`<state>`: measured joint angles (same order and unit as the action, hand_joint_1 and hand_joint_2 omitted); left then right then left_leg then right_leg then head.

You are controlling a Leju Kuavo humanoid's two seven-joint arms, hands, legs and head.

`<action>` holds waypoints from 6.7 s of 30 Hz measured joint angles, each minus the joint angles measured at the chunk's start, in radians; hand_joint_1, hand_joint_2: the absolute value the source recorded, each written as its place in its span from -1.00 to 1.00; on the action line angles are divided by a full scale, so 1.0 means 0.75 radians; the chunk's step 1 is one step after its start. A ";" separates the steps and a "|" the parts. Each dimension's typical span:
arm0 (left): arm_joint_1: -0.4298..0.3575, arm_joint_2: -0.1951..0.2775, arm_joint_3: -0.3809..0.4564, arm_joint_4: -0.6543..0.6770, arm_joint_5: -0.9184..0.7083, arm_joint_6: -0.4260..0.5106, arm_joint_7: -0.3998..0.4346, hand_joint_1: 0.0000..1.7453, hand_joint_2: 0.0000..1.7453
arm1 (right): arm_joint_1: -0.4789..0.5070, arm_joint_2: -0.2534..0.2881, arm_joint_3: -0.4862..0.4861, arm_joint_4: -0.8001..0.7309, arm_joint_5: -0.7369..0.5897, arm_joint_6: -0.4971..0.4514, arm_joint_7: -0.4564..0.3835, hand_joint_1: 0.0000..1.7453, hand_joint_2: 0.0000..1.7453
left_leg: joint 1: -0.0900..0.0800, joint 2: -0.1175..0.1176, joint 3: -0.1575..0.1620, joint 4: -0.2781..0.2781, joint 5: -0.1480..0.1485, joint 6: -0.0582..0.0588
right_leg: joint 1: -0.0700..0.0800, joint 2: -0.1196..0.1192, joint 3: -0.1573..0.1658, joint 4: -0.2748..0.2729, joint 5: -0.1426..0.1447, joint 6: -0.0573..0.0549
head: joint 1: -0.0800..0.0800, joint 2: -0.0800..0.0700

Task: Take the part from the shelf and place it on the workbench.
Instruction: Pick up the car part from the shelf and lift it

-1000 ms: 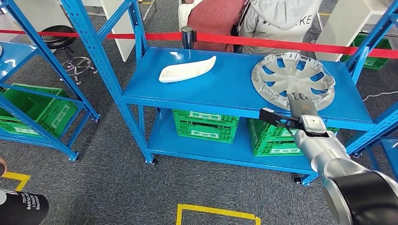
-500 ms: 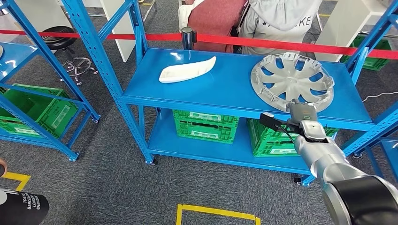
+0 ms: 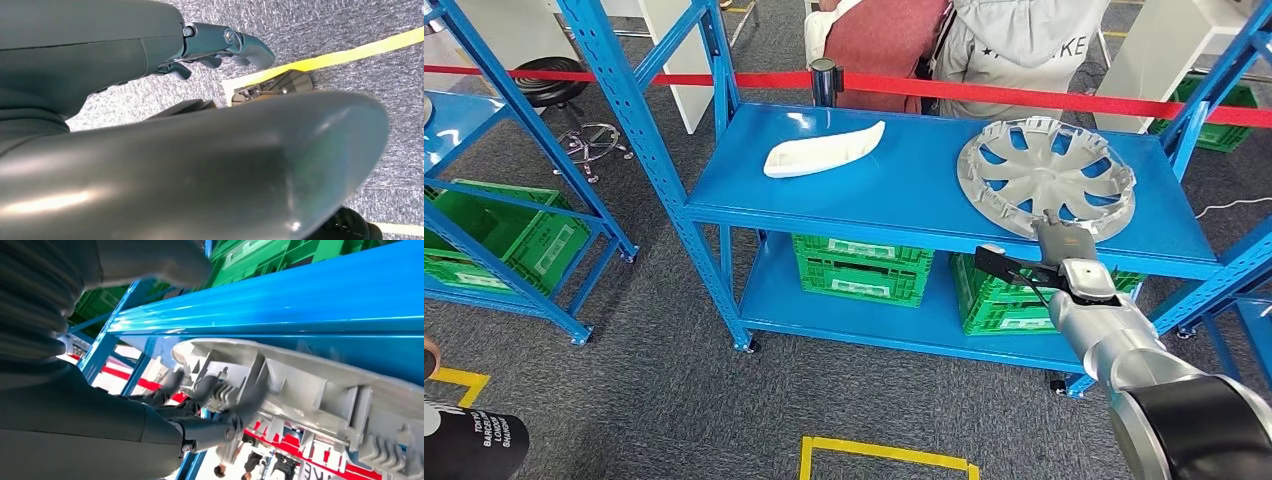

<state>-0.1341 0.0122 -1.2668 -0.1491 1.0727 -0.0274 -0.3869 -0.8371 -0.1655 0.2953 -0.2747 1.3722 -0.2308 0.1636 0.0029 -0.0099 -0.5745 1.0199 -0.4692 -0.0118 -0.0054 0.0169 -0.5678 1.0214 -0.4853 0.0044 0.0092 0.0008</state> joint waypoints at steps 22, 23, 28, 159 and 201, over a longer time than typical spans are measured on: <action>0.009 0.000 -0.021 0.000 0.023 -0.004 -0.004 -1.00 -1.00 | -0.094 -0.007 -0.143 -0.037 -0.086 -0.304 -0.129 -1.00 1.00 | 0.000 0.000 0.000 0.000 0.000 0.000 | 0.000 0.000 0.000 0.000 0.000 0.000 | 0.000 0.000; 0.009 0.000 -0.021 0.000 0.024 -0.004 -0.003 -1.00 -1.00 | -0.108 -0.006 -0.146 -0.043 -0.085 -0.306 -0.144 -1.00 1.00 | 0.000 0.000 0.000 0.000 0.000 0.000 | 0.000 0.000 0.000 0.000 0.000 0.000 | 0.000 0.000; 0.002 -0.001 -0.023 0.000 0.019 -0.013 0.007 -1.00 -1.00 | -0.149 0.001 -0.151 -0.068 -0.060 -0.271 -0.203 -1.00 1.00 | 0.000 0.000 0.000 0.000 0.000 0.000 | 0.000 0.000 0.000 0.000 0.000 0.000 | 0.000 0.000; 0.038 -0.010 -0.084 0.012 0.141 -0.022 0.014 -1.00 -1.00 | 0.477 -0.268 -0.231 -1.052 -0.205 0.120 -0.319 -1.00 1.00 | 0.002 -0.002 -0.054 0.026 0.016 0.018 | -0.034 -0.021 -0.004 -0.014 0.003 0.053 | -0.002 0.000; 0.038 -0.009 -0.099 0.014 0.209 -0.026 -0.019 -1.00 -1.00 | 1.042 -0.223 -0.372 -1.626 -0.121 0.124 -0.300 -1.00 1.00 | 0.003 -0.001 -0.045 0.019 0.013 0.016 | -0.034 -0.020 0.001 -0.014 -0.004 0.054 | -0.002 0.000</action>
<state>-0.1053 0.0057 -1.3411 -0.1385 1.2291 -0.0469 -0.4011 -0.0553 -0.3328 0.0162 -1.4943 1.2812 -0.1378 -0.0618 0.0048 -0.0108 -0.6082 1.0343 -0.4595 0.0000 -0.0306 0.0020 -0.5669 1.0110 -0.4880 0.0448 0.0074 0.0008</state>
